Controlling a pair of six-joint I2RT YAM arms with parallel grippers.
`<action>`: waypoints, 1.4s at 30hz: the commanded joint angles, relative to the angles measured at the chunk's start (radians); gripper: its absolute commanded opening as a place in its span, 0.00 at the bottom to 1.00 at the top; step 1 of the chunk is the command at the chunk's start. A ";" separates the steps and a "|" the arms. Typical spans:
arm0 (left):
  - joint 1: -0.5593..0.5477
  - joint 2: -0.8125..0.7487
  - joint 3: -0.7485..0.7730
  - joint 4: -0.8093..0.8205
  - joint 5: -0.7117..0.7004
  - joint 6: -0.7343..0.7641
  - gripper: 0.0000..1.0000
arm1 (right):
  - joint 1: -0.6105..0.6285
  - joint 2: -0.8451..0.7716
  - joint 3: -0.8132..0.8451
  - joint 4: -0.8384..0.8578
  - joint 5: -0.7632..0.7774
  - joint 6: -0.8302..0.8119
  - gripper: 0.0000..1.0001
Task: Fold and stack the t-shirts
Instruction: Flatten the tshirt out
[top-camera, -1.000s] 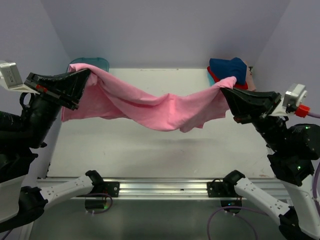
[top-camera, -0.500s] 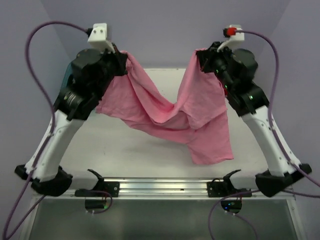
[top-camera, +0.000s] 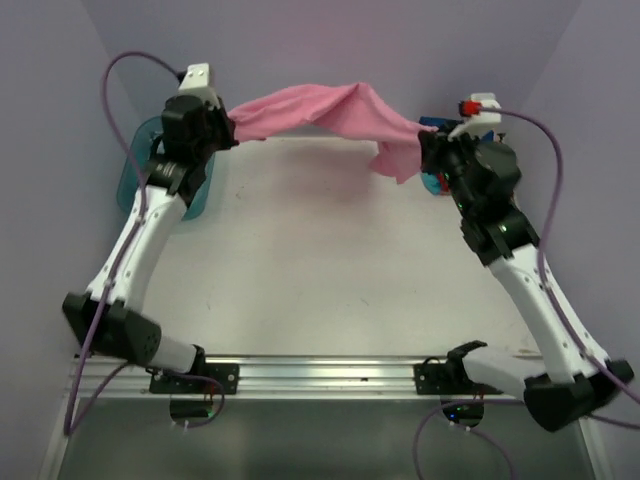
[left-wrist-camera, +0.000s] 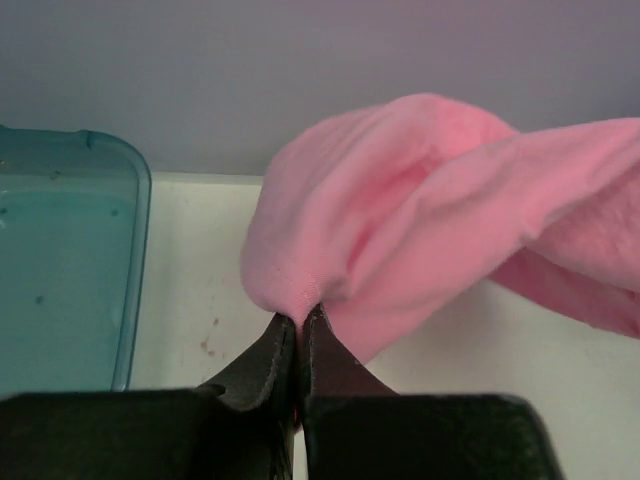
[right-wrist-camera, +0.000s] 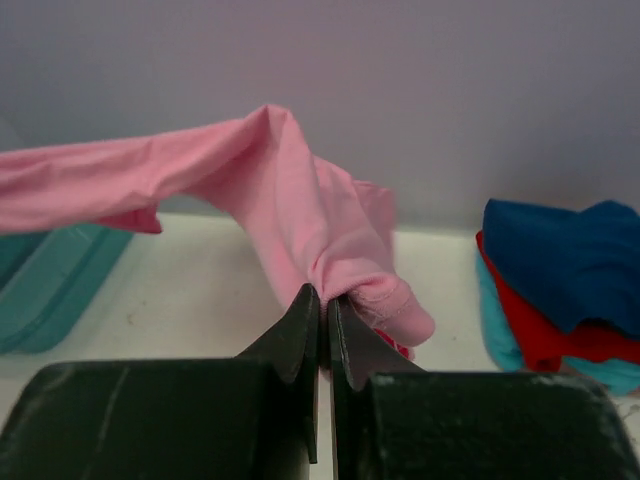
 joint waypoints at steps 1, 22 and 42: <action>-0.011 -0.378 -0.244 0.290 -0.077 -0.008 0.00 | 0.000 -0.203 -0.123 0.136 0.017 -0.038 0.00; 0.009 -0.396 -0.954 0.004 0.122 -0.227 0.00 | 0.043 0.151 -0.249 -0.583 -0.118 0.186 0.00; -0.006 -0.654 -0.932 -0.136 0.026 -0.253 1.00 | 0.062 -0.033 -0.400 -0.623 0.288 0.354 0.99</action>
